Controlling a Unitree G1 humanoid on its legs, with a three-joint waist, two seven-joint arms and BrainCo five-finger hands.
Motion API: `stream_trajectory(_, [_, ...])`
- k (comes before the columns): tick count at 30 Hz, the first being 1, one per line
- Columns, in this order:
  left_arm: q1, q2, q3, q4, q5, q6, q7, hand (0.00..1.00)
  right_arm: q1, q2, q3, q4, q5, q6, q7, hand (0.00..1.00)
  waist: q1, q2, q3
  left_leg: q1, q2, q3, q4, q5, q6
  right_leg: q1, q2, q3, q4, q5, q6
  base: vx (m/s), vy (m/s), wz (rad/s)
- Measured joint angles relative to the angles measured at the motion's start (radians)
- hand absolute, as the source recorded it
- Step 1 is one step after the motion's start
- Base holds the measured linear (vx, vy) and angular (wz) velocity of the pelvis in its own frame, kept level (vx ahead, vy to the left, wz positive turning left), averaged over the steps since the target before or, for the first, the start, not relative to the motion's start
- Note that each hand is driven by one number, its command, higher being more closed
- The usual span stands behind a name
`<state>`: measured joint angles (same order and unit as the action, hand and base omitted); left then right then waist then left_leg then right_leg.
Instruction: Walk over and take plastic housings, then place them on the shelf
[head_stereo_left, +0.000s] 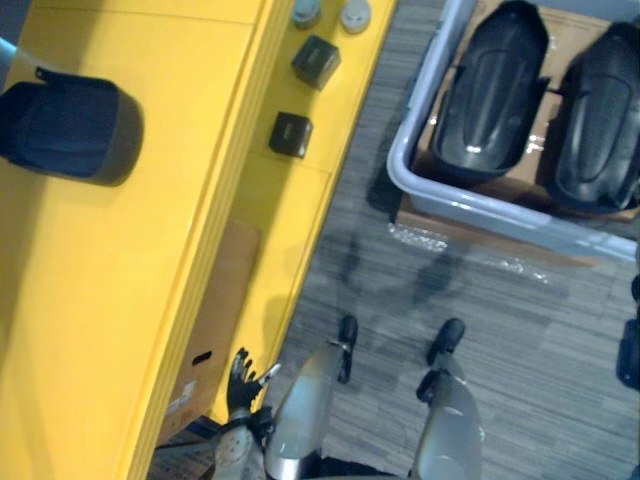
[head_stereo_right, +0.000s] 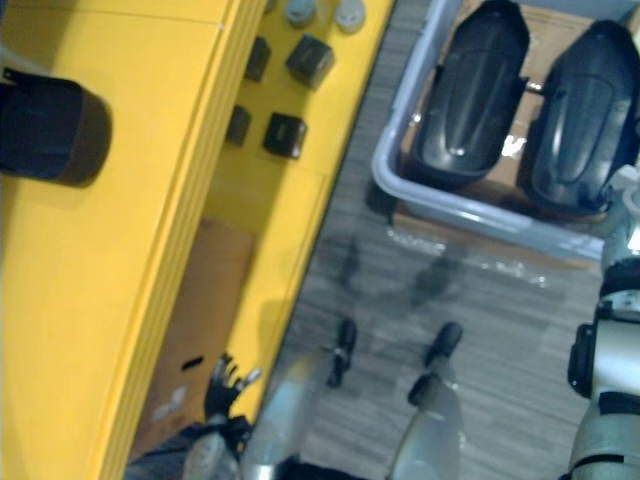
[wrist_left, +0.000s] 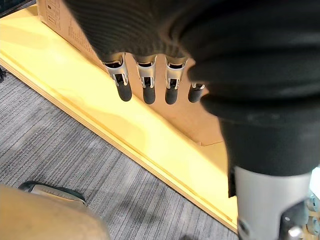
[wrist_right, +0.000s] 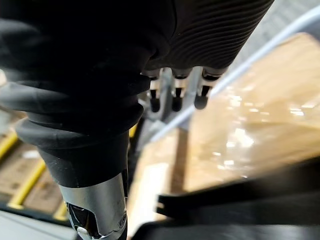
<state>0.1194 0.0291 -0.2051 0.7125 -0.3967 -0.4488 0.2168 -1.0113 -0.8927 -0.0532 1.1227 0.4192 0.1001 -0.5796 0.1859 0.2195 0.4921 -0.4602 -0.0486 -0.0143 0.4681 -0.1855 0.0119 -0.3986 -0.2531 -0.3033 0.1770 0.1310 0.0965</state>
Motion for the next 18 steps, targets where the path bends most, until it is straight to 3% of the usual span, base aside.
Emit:
stream_trajectory(5, [-0.001, -0.008, -0.048, 0.012, -0.038, 0.001, 0.002, 0.0, 0.0, -0.036, -0.003, 0.03, -0.002, 0.04, -0.03, 0.0, 0.017, 0.04, -0.028, -0.03, -0.004, -0.003, 0.014, 0.0, 0.0, -0.037, -0.01, -0.001, 0.036, -0.018, 0.001, -0.01, 0.018, 0.03])
stream_trajectory(9, [-0.001, -0.017, -0.057, 0.018, -0.063, 0.001, 0.004, 0.0, -0.011, -0.057, -0.001, 0.03, -0.02, 0.091, -0.015, 0.0, 0.023, 0.053, -0.037, -0.031, -0.004, -0.004, 0.014, 0.001, -0.002, -0.044, -0.012, -0.001, 0.048, -0.024, -0.002, -0.01, 0.005, 0.0])
stream_trajectory(10, [-0.001, -0.017, -0.066, 0.022, -0.072, 0.001, 0.006, 0.0, -0.012, -0.058, 0.004, 0.031, -0.039, 0.111, -0.01, 1.0, 0.023, 0.056, -0.04, -0.034, -0.004, -0.004, 0.013, 0.001, -0.002, -0.05, -0.014, 0.0, 0.055, -0.028, -0.004, 0.0, 0.0, 0.0])
stream_trajectory(13, [-0.001, -0.016, -0.084, 0.027, -0.077, 0.001, 0.007, 0.0, -0.012, -0.069, 0.02, 0.029, -0.084, 0.141, -0.009, 1.0, 0.027, 0.067, -0.048, -0.047, -0.004, -0.007, 0.013, 0.003, -0.002, -0.061, -0.016, -0.004, 0.06, -0.032, -0.005, -0.02, 0.011, 0.02])
stream_trajectory(18, [-0.019, -0.019, -0.103, 0.05, -0.078, -0.001, 0.007, 0.0, -0.011, -0.138, 0.064, 0.031, -0.208, 0.232, 0.016, 1.0, 0.049, 0.084, -0.06, -0.067, -0.006, -0.008, 0.011, 0.006, -0.004, -0.082, -0.019, -0.009, 0.063, -0.032, -0.005, 0.0, 0.009, 0.02])
